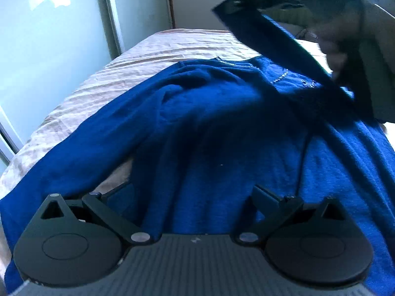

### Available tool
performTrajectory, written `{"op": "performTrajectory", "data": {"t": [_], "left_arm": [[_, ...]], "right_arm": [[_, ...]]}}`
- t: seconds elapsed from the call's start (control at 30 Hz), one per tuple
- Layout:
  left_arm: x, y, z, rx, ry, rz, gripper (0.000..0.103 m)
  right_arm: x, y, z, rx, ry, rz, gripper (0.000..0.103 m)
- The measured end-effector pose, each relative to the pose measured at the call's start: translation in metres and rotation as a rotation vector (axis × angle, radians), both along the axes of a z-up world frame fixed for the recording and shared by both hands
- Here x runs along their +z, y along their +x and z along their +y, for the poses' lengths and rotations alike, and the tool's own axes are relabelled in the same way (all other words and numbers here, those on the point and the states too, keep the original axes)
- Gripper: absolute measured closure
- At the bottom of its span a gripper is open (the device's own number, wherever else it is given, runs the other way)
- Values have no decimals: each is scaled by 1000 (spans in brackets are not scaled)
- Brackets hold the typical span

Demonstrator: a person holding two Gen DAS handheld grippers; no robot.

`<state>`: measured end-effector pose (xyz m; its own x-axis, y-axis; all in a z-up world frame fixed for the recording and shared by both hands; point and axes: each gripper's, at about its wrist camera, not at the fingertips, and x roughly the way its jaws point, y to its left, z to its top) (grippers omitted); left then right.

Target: Fold small clothes

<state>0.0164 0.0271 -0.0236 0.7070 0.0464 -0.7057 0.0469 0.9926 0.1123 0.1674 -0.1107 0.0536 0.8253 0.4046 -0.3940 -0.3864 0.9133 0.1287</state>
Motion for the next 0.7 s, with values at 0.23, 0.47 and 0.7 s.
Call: {"op": "performTrajectory", "data": {"t": [0.23, 0.47, 0.7], "left_arm": [[2, 0, 16, 41, -17, 5, 1], [9, 0, 26, 68, -46, -2, 1], [10, -1, 35, 87, -65, 15, 1]], "right_arm": [[-19, 3, 37, 65, -11, 38, 96], [-51, 14, 35, 140, 42, 251, 57], [-61, 4, 10, 132, 225, 324, 39]]}}
